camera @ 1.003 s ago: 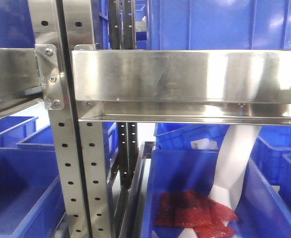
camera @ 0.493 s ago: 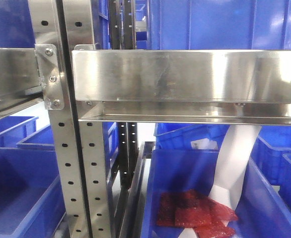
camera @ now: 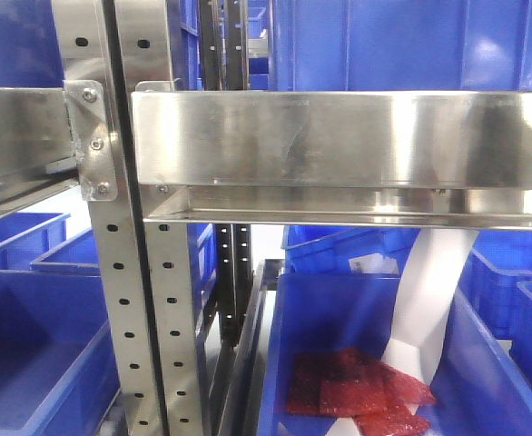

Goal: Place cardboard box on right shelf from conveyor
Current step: 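Lower the held box onto the upper roller shelf with the right gripper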

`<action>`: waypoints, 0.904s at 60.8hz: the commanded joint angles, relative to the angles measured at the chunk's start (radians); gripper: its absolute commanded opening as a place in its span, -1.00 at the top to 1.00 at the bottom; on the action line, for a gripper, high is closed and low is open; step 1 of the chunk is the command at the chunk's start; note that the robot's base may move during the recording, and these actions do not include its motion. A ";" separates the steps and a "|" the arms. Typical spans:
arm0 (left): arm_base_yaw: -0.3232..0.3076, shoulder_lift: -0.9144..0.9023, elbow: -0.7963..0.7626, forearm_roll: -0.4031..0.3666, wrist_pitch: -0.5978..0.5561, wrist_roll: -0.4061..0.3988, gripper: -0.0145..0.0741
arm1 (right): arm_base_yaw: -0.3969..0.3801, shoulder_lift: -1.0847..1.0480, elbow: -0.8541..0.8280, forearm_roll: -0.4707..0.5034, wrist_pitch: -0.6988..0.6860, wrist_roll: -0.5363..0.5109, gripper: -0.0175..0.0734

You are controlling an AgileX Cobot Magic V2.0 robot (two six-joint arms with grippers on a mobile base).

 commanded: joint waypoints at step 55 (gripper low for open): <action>-0.002 -0.009 -0.003 -0.005 -0.082 -0.001 0.94 | 0.005 0.299 -0.044 -0.510 -0.276 -0.006 -0.07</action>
